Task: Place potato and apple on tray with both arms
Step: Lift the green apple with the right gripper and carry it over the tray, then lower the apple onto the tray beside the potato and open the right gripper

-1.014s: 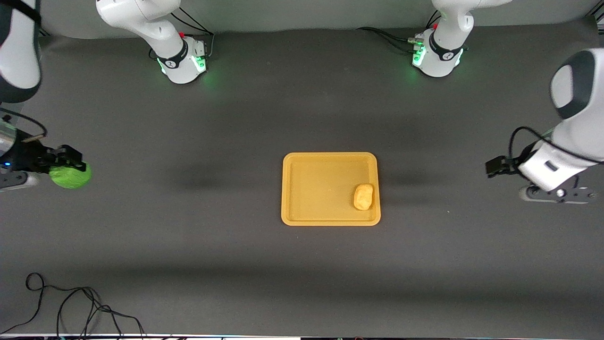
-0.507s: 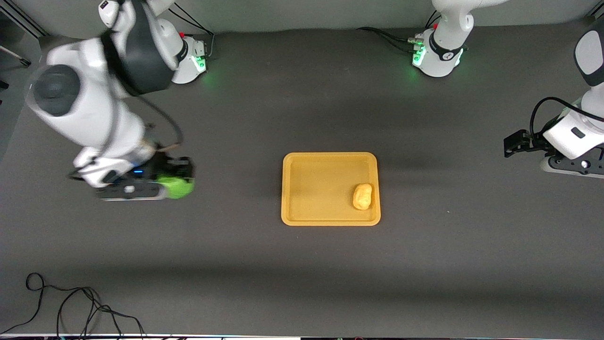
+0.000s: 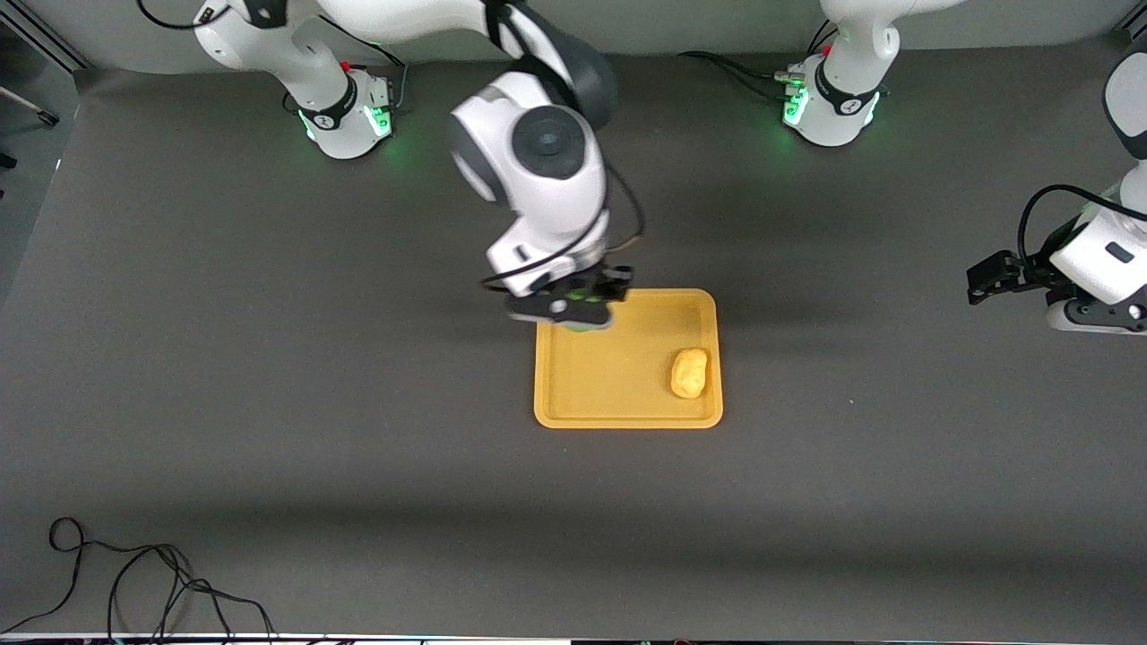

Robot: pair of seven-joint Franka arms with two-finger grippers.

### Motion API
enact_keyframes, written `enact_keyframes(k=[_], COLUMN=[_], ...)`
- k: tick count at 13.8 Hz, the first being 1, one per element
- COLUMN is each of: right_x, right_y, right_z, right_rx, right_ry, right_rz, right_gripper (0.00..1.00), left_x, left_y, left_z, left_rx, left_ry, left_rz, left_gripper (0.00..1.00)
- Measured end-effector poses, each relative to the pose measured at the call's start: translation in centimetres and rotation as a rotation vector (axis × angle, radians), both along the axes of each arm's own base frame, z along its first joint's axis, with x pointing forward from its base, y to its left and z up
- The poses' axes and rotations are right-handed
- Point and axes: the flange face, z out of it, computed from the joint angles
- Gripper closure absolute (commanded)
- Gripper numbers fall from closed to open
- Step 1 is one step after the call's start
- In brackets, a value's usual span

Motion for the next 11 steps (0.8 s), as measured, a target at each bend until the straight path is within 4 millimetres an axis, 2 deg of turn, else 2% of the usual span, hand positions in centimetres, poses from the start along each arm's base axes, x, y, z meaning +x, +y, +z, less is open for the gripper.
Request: enact_keyframes(k=[1,3,8,9,11], right_x=[-0.3,0.2,1.8,1.9,2.1], right_y=[1.2,2.0,2.7,2.7,2.6], right_z=[-1.4,-5.0,-16.8,-18.5,-20.4], right_rx=[0.008,0.001,-0.015,-0.017,-0.016], right_ry=[0.001,-0.004,-0.044,-0.049,-0.060], right_rz=[-0.008,-0.014,-0.022,-0.022,-0.023], right_gripper=[0.57,0.57,0.57,0.57,0.56], left_x=[0.3,0.9,1.3,1.3,1.4], left_y=[0.0,0.1,1.1,1.2,1.0], left_z=[0.3,0.5,1.1,1.4,2.1], left_rx=[-0.001,-0.004,-0.003,-0.001,0.002], left_ry=[-0.007,-0.014,-0.021,-0.023,-0.030], left_rz=[0.005,0.009,0.022,0.025,0.022], left_gripper=[0.00,0.00,0.00,0.00,0.00])
